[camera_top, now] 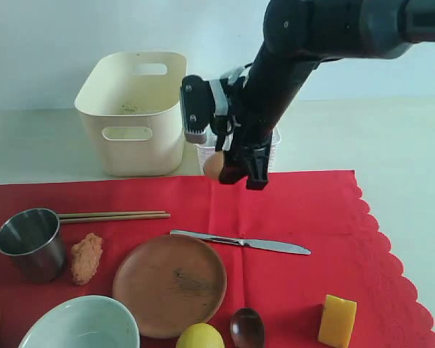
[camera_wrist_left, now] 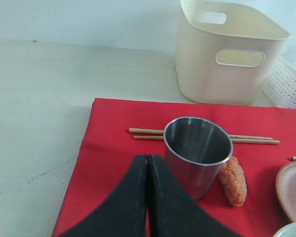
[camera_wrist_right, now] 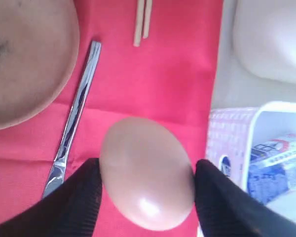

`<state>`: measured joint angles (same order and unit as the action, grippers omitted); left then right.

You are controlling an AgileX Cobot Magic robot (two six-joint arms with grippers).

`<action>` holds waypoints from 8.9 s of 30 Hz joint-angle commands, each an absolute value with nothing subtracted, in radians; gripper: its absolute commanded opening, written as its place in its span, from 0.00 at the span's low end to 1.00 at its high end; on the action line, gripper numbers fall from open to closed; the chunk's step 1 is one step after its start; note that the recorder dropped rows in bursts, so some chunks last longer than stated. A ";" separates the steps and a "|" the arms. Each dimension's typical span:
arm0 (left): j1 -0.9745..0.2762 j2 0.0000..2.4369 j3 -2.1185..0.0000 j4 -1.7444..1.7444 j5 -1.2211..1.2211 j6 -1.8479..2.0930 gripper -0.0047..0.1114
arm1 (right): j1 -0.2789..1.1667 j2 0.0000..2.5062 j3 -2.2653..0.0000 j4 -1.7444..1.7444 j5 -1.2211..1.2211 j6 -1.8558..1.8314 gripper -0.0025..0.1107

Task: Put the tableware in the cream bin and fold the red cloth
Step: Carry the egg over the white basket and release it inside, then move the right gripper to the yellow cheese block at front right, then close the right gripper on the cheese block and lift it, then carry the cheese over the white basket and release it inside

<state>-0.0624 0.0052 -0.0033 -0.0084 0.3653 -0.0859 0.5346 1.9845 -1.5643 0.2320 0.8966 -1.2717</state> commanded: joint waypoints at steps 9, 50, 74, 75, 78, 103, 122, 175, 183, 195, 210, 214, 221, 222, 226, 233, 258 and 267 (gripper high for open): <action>-0.059 0.000 0.000 -0.010 0.357 -0.084 0.04 | 0.534 1.814 -1.563 0.283 0.834 -1.270 0.02; -0.059 0.000 0.000 -0.010 0.357 -0.084 0.04 | 0.312 2.293 -1.839 0.722 0.458 -0.911 0.02; -0.059 0.000 0.000 -0.010 0.357 -0.084 0.04 | 0.312 2.363 -1.845 0.561 0.344 -0.833 0.20; -0.059 0.000 0.000 -0.010 0.357 -0.084 0.04 | 0.312 2.367 -1.845 0.558 0.344 -0.829 0.22; -0.059 0.000 0.000 -0.010 0.357 -0.084 0.04 | 0.312 2.372 -1.845 0.556 0.346 -0.810 0.29; -0.059 0.000 0.000 -0.010 0.357 -0.084 0.04 | 0.312 2.325 -1.845 0.541 0.424 -0.772 0.63; -0.059 0.000 0.000 -0.010 0.357 -0.084 0.04 | 0.312 2.015 -1.845 0.541 0.900 -0.636 0.63; -0.059 0.000 0.000 -0.010 0.357 -0.084 0.04 | 0.314 1.347 -1.006 0.227 1.199 -0.220 0.54; -0.059 0.000 0.000 -0.010 0.357 -0.084 0.04 | 0.373 1.347 -0.909 0.173 1.197 -0.174 0.54; -0.059 0.000 0.000 -0.010 0.357 -0.084 0.04 | 0.396 1.374 -0.904 0.342 1.104 -0.098 0.54; -0.059 0.000 0.000 -0.010 0.357 -0.084 0.04 | 0.582 1.562 -0.892 0.080 1.028 0.343 0.73; -0.059 0.000 0.000 -0.010 0.357 -0.084 0.04 | 0.582 1.603 -0.837 0.098 0.893 0.372 0.73; -0.059 0.000 0.000 -0.010 0.357 -0.084 0.04 | 0.582 1.693 -0.785 0.133 0.779 0.368 0.72; -0.059 0.000 0.000 -0.010 0.357 -0.084 0.04 | 0.582 1.705 -0.785 0.133 0.770 0.365 0.70; -0.059 0.000 0.000 -0.010 0.357 -0.084 0.04 | 0.582 1.712 -0.785 0.133 0.713 0.369 0.45; -0.059 0.000 0.000 -0.010 0.357 -0.084 0.04 | 0.582 1.712 -0.785 0.101 0.713 0.361 0.12; -0.059 0.000 0.000 -0.010 0.357 -0.084 0.04 | 0.582 1.508 -0.878 0.020 0.794 0.115 0.02; -0.059 0.000 0.000 -0.010 0.357 -0.084 0.04 | 0.577 1.507 -1.090 0.022 0.822 0.048 0.02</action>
